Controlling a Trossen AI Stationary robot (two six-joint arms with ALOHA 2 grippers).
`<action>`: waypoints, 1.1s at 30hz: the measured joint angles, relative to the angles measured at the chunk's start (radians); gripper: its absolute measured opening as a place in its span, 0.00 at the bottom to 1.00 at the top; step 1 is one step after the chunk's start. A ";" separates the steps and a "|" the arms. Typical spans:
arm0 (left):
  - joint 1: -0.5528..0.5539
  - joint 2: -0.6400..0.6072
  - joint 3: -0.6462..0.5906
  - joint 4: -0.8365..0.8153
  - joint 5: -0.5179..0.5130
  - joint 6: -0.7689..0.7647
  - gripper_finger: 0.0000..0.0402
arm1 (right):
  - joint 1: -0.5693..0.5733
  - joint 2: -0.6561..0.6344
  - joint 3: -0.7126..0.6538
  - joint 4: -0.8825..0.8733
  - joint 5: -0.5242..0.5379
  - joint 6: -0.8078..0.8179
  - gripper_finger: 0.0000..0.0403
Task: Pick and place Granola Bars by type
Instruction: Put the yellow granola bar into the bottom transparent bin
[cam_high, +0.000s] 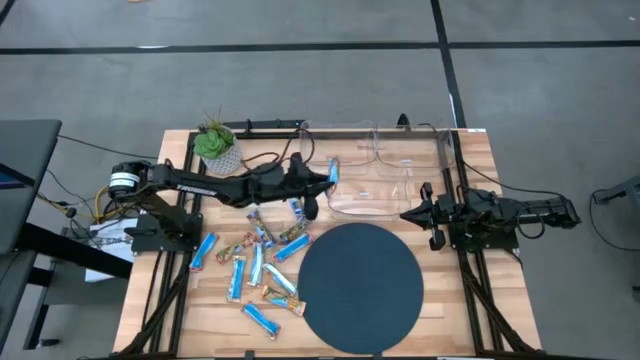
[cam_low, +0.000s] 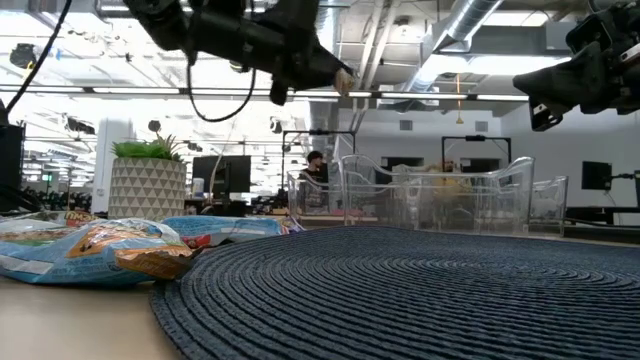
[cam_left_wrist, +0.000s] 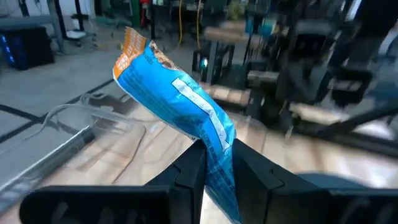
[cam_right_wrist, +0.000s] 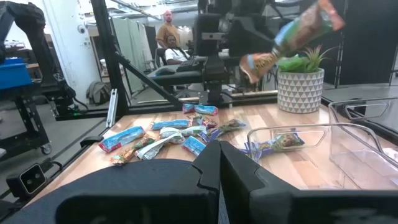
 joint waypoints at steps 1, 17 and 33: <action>0.006 0.014 0.032 -0.050 0.007 0.023 0.16 | 0.000 0.000 0.000 0.000 0.000 0.000 0.00; 0.017 0.365 0.532 -0.606 -0.025 0.401 0.16 | 0.000 0.000 0.000 0.000 0.000 0.000 0.00; 0.019 0.435 0.566 -0.657 -0.058 0.328 0.29 | 0.000 0.000 0.000 0.000 0.000 0.000 0.00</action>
